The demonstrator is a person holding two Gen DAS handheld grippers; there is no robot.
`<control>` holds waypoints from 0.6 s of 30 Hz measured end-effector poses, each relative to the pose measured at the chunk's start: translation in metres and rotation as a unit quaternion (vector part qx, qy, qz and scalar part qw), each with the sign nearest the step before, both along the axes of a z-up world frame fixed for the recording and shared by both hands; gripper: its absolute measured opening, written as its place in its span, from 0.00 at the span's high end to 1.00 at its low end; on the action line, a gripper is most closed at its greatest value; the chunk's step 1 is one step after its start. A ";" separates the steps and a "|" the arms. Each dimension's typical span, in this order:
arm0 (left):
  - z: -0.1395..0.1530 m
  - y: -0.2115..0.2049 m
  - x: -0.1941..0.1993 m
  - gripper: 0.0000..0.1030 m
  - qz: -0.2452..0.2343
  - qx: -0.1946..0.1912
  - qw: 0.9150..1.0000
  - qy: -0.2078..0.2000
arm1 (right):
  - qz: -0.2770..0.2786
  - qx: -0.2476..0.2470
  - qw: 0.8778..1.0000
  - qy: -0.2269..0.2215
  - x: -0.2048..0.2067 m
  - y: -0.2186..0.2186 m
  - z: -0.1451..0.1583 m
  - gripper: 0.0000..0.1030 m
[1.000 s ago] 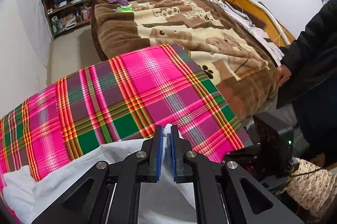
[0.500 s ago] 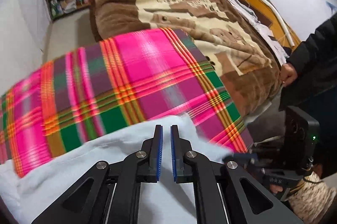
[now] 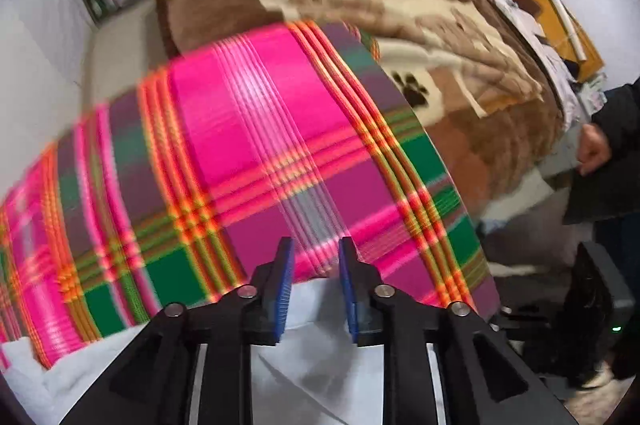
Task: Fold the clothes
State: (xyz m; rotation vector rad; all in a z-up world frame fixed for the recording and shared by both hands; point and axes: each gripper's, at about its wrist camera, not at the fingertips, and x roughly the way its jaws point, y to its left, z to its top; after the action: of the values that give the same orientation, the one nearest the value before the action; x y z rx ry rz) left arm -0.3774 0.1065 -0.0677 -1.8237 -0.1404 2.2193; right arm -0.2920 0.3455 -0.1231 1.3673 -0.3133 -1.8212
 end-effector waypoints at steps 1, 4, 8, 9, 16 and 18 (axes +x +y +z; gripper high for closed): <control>-0.003 0.001 -0.003 0.75 -0.006 0.016 1.000 -0.023 | -0.002 -0.002 1.000 -0.003 -0.001 0.001 -0.001 0.98; -0.006 0.002 -0.009 0.66 -0.019 0.032 0.998 -0.047 | -0.006 -0.008 1.000 -0.008 -0.002 0.000 0.002 0.98; -0.025 0.006 -0.018 0.63 -0.011 0.012 0.994 -0.108 | -0.008 -0.013 1.000 -0.011 -0.002 -0.001 0.005 0.98; -0.030 0.009 -0.018 0.63 -0.017 0.005 0.993 -0.119 | -0.009 -0.014 1.000 -0.013 -0.002 -0.002 0.007 0.98; -0.032 0.015 -0.013 0.94 -0.022 0.006 0.992 -0.122 | -0.012 -0.017 1.000 -0.015 -0.001 -0.001 0.007 0.98; -0.022 0.014 -0.015 0.94 -0.012 0.023 0.996 -0.088 | -0.015 -0.014 1.000 -0.009 0.000 -0.002 0.009 0.98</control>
State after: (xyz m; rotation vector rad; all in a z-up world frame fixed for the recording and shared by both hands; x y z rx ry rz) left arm -0.3923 0.1204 -0.0899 -1.9836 -0.2014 2.0193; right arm -0.2922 0.3440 -0.1144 1.3679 -0.3691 -1.8236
